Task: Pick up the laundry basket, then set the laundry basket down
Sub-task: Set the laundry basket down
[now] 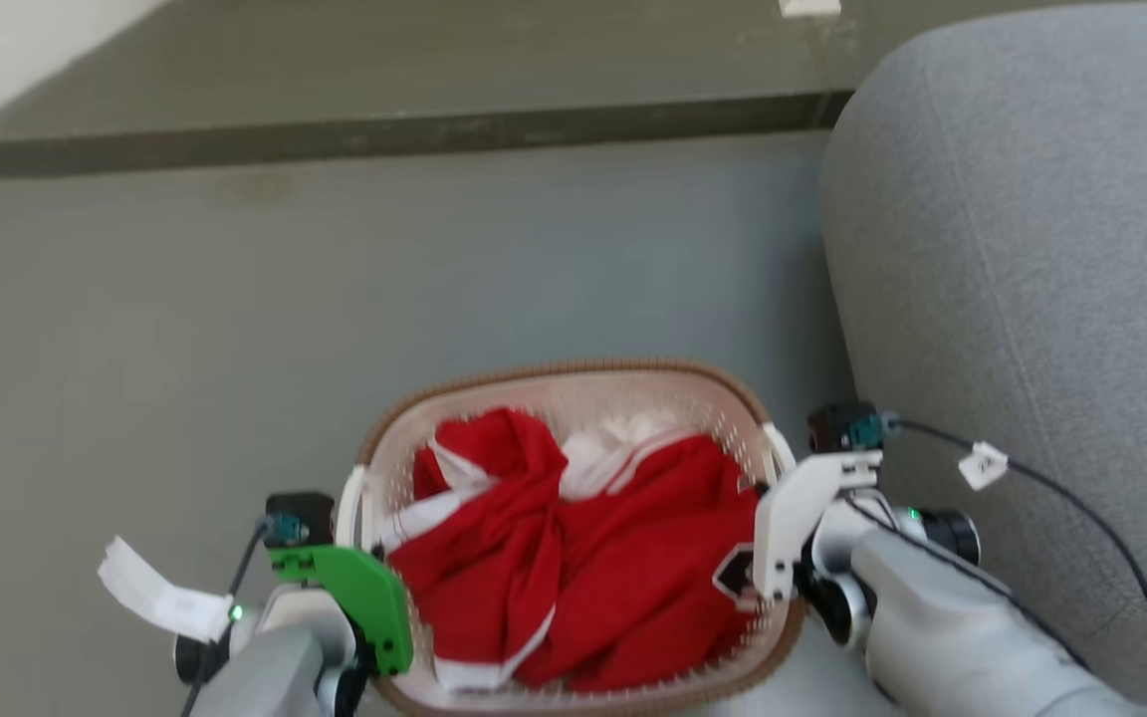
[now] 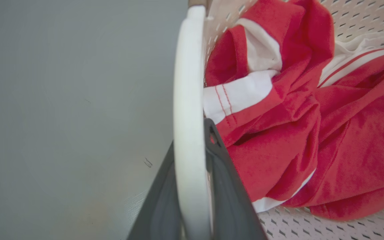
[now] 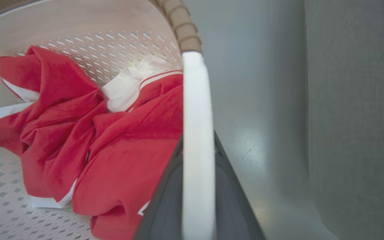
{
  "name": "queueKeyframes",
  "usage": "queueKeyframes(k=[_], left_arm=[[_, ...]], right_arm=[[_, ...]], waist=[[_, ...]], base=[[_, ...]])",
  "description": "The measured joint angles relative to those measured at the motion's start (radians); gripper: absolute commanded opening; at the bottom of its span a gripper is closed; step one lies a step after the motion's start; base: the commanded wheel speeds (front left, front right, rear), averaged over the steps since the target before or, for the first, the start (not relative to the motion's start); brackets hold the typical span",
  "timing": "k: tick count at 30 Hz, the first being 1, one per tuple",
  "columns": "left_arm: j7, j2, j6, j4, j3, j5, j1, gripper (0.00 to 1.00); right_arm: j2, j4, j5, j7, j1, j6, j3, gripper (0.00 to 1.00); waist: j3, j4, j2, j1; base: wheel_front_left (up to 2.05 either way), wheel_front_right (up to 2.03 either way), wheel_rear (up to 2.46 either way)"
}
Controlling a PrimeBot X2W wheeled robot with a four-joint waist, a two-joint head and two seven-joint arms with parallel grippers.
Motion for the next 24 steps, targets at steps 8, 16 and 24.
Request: queueKeyframes(k=[8,16,24], left_arm=[[-0.018,0.003,0.014,-0.006,0.015,0.001,-0.099,0.0],[-0.051,0.005,0.035,-0.02,0.028,0.013,-0.193,0.0],[-0.072,0.008,0.049,-0.027,0.03,0.038,-0.265,0.0]], right_arm=[[-0.003,0.003,-0.008,-0.019,-0.12,0.0,-0.011,0.0],[-0.008,0.009,-0.014,-0.052,-0.218,-0.001,-0.021,0.0],[-0.015,0.009,-0.017,-0.081,-0.286,-0.002,-0.027,0.0]], waist=[[0.109,0.005,0.0,0.0],[0.221,0.011,0.0,0.0001],[0.321,0.015,0.0,0.0001]], base=[[0.0,0.0,0.0],[0.0,0.0,0.0],[0.0,0.0,0.0]])
